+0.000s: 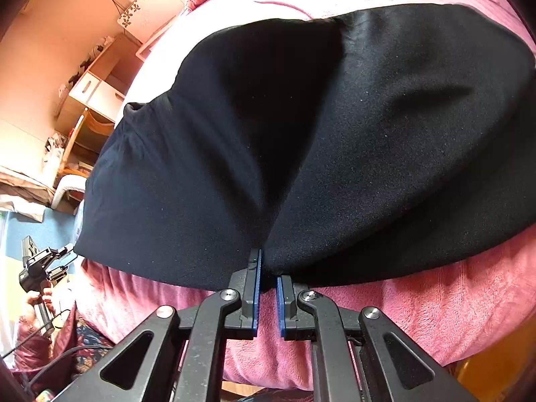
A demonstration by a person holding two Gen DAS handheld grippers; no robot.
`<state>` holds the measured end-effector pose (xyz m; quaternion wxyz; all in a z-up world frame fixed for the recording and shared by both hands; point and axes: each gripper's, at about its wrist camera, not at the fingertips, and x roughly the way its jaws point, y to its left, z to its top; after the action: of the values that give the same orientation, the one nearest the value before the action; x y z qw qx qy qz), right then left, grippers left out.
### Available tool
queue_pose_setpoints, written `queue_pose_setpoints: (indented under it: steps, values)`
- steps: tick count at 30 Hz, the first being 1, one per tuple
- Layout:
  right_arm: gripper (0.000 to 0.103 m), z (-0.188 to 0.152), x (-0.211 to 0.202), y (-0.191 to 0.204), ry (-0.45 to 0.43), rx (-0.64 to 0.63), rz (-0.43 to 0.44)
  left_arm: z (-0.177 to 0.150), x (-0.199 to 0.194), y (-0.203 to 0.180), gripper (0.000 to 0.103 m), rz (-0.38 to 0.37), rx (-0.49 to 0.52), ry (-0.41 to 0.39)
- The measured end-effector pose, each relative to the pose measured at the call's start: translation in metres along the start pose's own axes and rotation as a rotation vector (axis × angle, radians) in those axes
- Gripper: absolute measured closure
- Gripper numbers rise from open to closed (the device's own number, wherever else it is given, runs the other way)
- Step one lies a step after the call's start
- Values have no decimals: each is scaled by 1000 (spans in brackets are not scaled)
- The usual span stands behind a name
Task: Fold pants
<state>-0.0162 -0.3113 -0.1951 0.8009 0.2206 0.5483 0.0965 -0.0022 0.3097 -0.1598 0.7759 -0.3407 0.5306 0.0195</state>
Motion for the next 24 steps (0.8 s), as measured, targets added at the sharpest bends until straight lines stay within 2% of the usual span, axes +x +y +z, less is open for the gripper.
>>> queue_pose_setpoints:
  steps: [2, 4, 7, 9, 15, 17, 24]
  values:
    - [87, 0, -4, -10, 0, 26, 38, 6, -16, -5, 72, 65, 16, -67]
    - [79, 0, -15, -16, -16, 34, 63, 10, -32, -12, 72, 90, 33, -131]
    - [78, 0, -40, -32, -81, 84, 88, 10, -46, -34, 72, 61, 93, -190]
    - [78, 4, -61, -55, -143, 147, 77, 7, -46, -54, 72, 23, 146, -194]
    - [76, 22, -106, -135, -310, 361, -28, -26, -9, -136, 72, -66, 399, -102]
    - [76, 31, -115, -159, -358, 435, -37, -41, 8, -160, 72, -95, 462, -55]
    - [76, 71, -122, -218, -440, 612, -93, -88, 62, -210, 72, -115, 563, 106]
